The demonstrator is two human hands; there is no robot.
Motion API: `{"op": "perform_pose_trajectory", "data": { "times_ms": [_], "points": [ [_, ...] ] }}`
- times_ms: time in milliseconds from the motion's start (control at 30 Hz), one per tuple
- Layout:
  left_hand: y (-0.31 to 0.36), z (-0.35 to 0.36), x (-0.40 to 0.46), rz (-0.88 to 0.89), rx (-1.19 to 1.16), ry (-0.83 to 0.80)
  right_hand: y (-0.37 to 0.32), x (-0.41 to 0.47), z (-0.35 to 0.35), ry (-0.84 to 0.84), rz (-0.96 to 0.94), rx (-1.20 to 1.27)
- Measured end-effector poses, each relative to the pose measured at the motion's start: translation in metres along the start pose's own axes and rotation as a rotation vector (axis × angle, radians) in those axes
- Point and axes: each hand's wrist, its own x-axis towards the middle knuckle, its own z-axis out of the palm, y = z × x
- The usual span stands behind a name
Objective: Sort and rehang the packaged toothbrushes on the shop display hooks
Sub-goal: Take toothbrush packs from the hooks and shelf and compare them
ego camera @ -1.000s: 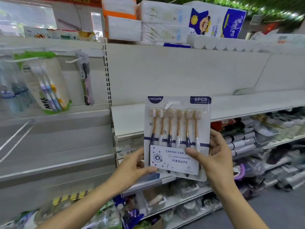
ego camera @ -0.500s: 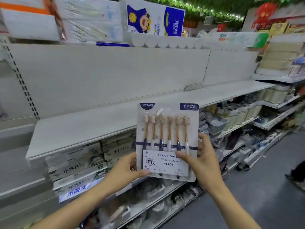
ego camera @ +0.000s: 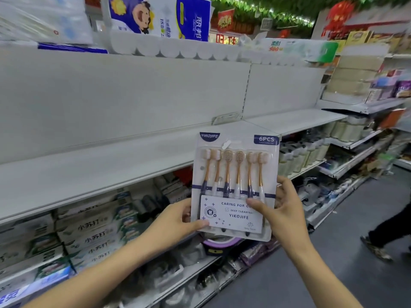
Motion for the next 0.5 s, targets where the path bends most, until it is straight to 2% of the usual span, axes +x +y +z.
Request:
{"op": "perform_pose_trajectory", "data": {
  "times_ms": [500],
  "points": [
    [0.014, 0.043, 0.23, 0.103, 0.088, -0.18, 0.063, 0.181, -0.09, 0.117, 0.008, 0.039]
  ]
}}
